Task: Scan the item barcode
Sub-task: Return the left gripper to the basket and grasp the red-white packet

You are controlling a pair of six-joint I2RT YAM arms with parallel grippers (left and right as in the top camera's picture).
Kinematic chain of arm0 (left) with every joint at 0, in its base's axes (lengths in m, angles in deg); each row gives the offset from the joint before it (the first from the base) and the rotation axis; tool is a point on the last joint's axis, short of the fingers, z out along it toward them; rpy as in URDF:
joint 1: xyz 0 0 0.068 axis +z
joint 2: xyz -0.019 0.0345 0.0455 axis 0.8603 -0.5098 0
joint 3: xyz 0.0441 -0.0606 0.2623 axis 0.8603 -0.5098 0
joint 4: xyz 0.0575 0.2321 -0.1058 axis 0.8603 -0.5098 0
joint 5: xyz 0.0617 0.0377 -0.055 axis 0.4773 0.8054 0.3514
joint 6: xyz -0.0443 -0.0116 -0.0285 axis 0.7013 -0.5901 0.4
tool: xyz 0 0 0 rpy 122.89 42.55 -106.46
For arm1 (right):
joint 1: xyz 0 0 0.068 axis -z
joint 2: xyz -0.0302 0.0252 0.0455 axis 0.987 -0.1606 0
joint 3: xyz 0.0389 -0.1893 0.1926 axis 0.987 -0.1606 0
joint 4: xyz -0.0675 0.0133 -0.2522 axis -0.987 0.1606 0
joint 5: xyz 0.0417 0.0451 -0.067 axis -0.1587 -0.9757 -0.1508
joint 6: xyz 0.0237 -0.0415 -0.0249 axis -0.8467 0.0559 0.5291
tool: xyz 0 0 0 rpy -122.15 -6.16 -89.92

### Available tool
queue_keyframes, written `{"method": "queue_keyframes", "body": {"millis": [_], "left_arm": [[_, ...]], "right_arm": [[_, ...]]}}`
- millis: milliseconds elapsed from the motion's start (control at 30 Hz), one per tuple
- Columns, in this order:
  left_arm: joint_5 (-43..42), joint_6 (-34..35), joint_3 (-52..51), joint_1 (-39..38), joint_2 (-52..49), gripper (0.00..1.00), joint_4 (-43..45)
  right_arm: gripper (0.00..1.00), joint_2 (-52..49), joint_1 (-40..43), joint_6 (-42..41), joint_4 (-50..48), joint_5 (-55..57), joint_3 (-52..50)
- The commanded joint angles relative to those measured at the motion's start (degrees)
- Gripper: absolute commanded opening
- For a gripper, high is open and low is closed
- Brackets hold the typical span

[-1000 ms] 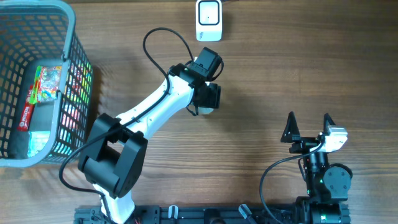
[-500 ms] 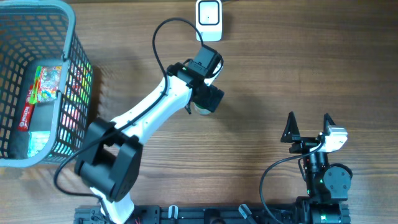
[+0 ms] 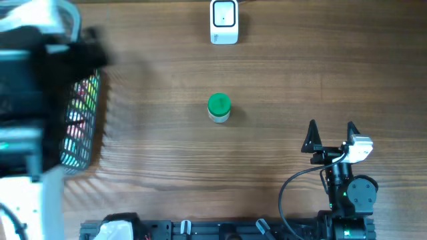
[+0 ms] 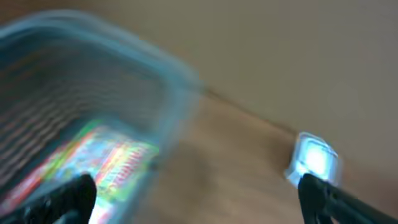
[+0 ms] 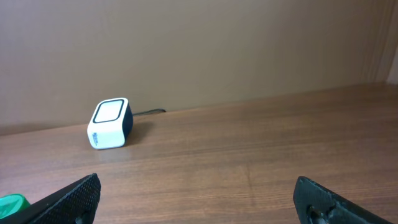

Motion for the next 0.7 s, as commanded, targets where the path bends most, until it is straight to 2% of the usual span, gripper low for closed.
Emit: {"method": "queue_keyframes", "body": {"millis": [0, 67, 100, 200, 367, 433, 600, 667], "left_arm": [[-17.3, 11.6, -0.9, 21.1, -3.6, 1.0, -3.6], [-23.3, 12.7, -0.9, 29.2, -7.3, 1.0, -5.5], [-25.4, 15.4, -0.9, 33.7, -10.5, 1.0, -7.4], [-24.8, 17.1, -0.9, 37.7, -17.6, 0.99, -10.4], [-20.3, 16.8, -0.9, 36.2, -28.1, 1.0, -12.3], [-19.5, 14.1, -0.9, 35.1, -32.2, 0.95, -12.2], [-18.8, 8.7, -0.9, 33.4, -40.3, 0.93, -12.2], [-18.7, 6.5, -0.9, 32.8, -42.6, 0.76, -12.3]], "right_arm": [[1.0, -0.1, -0.2, 1.0, -0.2, 0.8, -0.1], [1.0, -0.1, -0.2, 1.0, -0.2, 0.7, -0.1], [1.0, -0.1, -0.2, 1.0, -0.2, 0.7, -0.1], [1.0, -0.1, -0.2, 1.0, -0.2, 0.7, -0.1], [1.0, -0.1, -0.2, 1.0, -0.2, 0.7, -0.1], [1.0, -0.1, -0.2, 1.0, -0.2, 0.7, -0.1], [1.0, -0.1, -0.2, 1.0, -0.2, 0.7, -0.1], [1.0, -0.1, -0.2, 1.0, -0.2, 0.7, -0.1]]}}
